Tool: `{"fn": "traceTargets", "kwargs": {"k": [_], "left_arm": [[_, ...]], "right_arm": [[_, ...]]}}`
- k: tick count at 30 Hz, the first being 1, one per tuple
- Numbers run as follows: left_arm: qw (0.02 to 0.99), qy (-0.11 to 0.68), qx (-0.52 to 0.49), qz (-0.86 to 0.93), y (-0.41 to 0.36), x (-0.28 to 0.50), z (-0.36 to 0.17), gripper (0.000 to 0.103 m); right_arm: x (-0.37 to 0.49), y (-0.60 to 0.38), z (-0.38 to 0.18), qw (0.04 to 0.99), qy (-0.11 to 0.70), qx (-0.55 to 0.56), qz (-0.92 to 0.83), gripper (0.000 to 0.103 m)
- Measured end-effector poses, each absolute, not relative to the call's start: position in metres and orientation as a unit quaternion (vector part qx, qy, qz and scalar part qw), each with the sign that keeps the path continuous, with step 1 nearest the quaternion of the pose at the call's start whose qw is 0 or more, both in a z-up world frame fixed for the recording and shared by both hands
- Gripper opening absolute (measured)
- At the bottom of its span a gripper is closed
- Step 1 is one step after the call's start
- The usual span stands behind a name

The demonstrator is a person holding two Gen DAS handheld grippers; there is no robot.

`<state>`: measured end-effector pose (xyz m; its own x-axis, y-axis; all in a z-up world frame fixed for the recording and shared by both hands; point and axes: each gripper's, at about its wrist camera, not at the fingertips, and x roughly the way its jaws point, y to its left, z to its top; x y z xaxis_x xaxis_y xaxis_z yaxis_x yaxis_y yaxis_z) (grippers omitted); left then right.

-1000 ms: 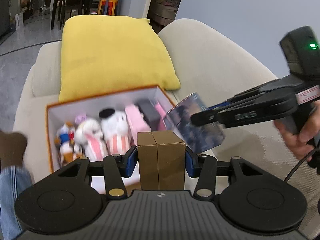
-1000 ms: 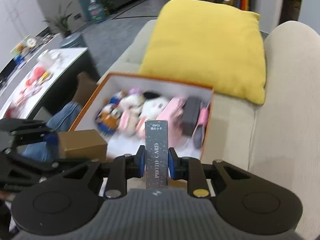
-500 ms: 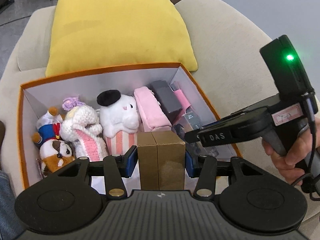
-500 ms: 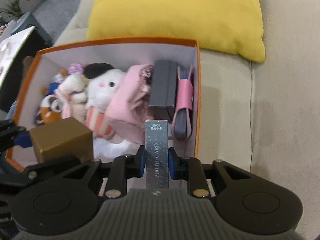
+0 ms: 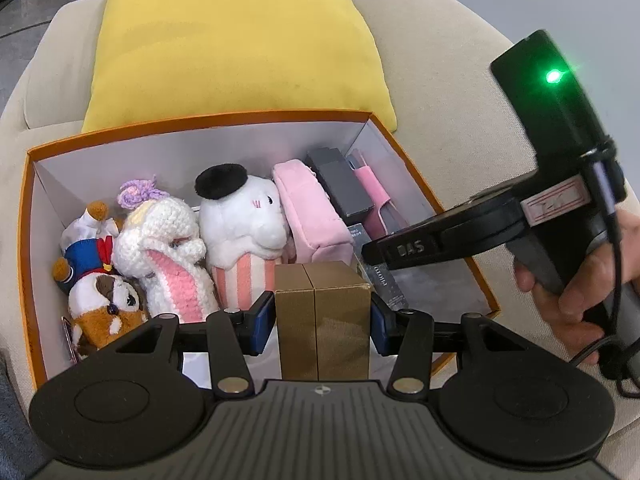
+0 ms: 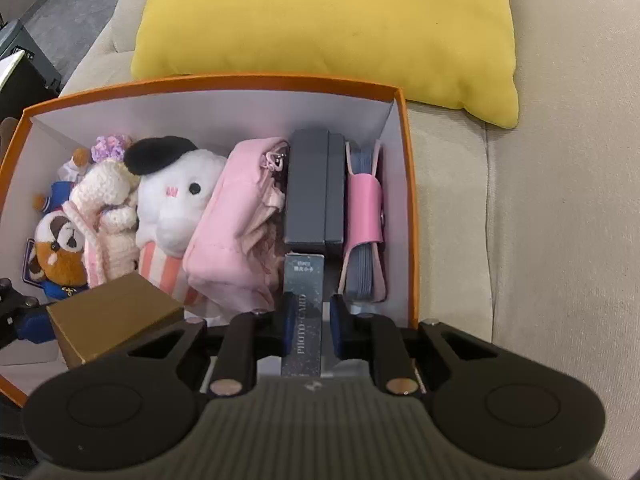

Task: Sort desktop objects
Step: 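Lower the PHOTO CARD box into the box and open the right gripper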

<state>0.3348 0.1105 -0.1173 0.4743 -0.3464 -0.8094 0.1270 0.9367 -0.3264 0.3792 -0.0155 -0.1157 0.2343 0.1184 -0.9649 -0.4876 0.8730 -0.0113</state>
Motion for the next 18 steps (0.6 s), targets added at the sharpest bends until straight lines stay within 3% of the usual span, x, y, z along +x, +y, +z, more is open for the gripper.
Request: {"fn": "traceTargets", "kwargs": {"k": [7,18], "left_arm": [[0.854,0.489,-0.113,-0.136,0.113,0.333,-0.113,0.055],[0.851,0.494,-0.105,-0.142,0.109,0.334,-0.115,0.055]], "right_arm": [[0.362,-0.022,-0.096,0.74,0.585,-0.201,0.263,0.02],[0.352,-0.018,-0.124,0.661,0.624,-0.296,0.293,0.018]]}}
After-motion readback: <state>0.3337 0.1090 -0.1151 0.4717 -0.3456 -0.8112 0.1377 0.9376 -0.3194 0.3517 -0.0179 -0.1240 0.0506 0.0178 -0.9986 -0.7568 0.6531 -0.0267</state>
